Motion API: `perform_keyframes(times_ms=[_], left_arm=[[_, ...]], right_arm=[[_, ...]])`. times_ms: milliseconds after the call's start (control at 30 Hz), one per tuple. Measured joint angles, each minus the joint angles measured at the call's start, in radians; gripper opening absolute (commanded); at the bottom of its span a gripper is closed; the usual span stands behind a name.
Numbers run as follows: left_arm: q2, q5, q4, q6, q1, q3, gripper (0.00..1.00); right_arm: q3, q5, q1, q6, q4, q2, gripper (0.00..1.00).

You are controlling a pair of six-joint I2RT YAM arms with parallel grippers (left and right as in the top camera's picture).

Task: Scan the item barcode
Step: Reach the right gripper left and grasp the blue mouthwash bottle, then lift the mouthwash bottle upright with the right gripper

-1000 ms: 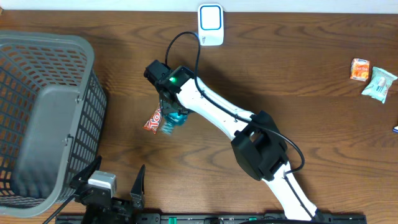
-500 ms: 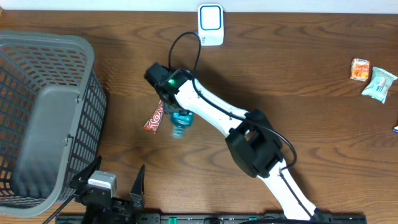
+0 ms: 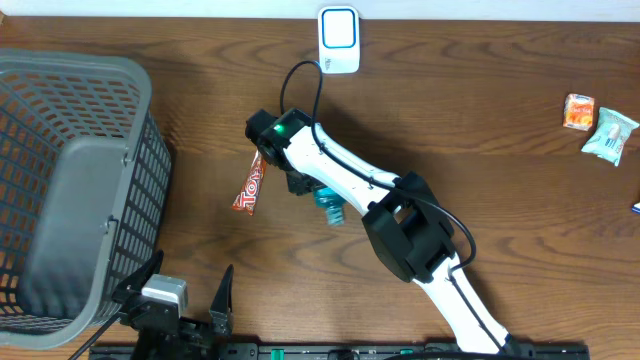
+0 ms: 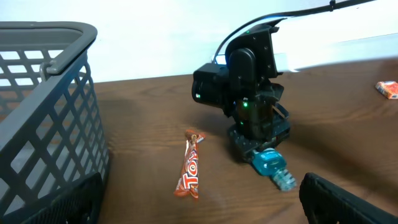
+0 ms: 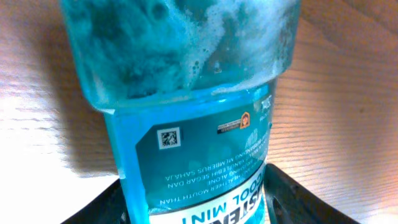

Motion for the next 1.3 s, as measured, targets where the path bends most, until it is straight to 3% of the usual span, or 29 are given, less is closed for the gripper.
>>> perform_keyframes(times_ms=[100,133,200,300,433,800,1000,1233,1300], left_arm=[[0.0,0.0,0.0,0.0,0.0,0.0,1.0],[0.0,0.0,0.0,0.0,0.0,0.0,1.0],[0.0,0.0,0.0,0.0,0.0,0.0,1.0],[0.0,0.0,0.0,0.0,0.0,0.0,1.0],[0.0,0.0,0.0,0.0,0.0,0.0,1.0],[0.0,0.0,0.0,0.0,0.0,0.0,1.0],[0.0,0.0,0.0,0.0,0.0,0.0,1.0],[0.0,0.0,0.0,0.0,0.0,0.0,1.0],[0.0,0.0,0.0,0.0,0.0,0.0,1.0]], right_arm=[[-0.001,0.027,0.0,-0.04,-0.007,0.004,0.55],[-0.001,0.033,0.0,-0.05,-0.005,0.006,0.5],[-0.001,0.043,0.0,-0.064,-0.002,0.008,0.27],[0.005,0.09,0.001,-0.097,-0.002,0.001,0.1],[0.013,0.076,-0.024,-0.167,0.024,-0.034,0.12],[0.031,-0.217,-0.207,-0.434,0.038,-0.051,0.17],[0.029,-0.352,-0.283,-0.465,0.036,-0.047,0.18],[0.029,-0.378,-0.29,-0.472,0.036,-0.045,0.18],[0.029,-0.374,-0.287,-0.472,0.038,-0.045,0.23]])
